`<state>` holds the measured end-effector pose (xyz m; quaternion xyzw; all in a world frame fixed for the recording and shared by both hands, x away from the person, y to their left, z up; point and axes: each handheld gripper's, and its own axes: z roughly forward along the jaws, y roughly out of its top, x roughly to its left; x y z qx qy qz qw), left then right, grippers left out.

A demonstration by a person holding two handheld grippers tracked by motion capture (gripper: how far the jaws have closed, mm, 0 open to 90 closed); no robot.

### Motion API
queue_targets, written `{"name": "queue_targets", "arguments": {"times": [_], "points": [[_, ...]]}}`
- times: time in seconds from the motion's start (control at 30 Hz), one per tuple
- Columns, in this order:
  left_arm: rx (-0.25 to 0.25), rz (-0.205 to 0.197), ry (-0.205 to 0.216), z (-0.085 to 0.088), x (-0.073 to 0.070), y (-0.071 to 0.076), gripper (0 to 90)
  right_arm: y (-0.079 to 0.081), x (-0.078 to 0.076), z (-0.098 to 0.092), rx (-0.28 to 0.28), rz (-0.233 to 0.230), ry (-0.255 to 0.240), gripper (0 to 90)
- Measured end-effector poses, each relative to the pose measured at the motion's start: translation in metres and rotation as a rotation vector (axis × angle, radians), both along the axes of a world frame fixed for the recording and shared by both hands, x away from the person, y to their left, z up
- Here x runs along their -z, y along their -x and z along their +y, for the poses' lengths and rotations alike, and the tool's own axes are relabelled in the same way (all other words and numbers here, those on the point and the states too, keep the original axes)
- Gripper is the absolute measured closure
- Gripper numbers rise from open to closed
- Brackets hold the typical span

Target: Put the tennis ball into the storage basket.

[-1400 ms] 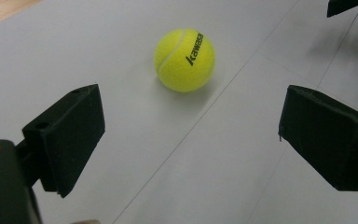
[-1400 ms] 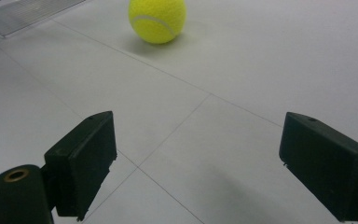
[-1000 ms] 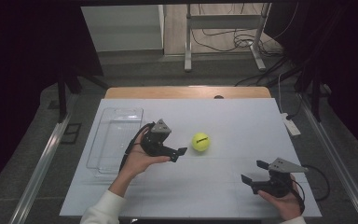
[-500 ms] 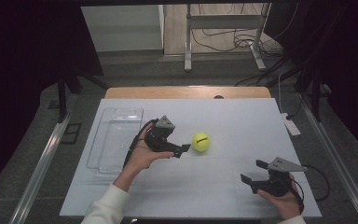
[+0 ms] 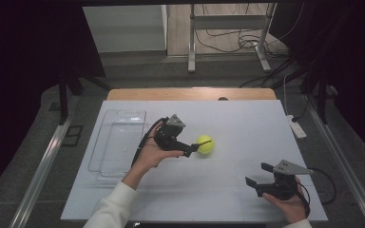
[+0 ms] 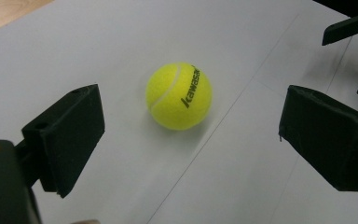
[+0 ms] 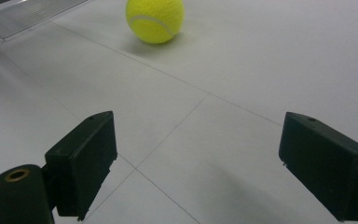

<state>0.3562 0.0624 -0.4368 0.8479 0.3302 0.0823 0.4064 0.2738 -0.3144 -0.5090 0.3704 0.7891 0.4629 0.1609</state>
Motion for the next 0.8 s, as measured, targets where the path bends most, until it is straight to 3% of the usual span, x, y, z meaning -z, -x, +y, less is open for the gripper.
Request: {"name": "queue_targets", "arguments": {"times": [0.8], "points": [[0.025,0.018,-0.021,-0.025,0.007,-0.017,7.0,0.000,0.001,0.000,-0.004,0.007,0.007,11.6]]}}
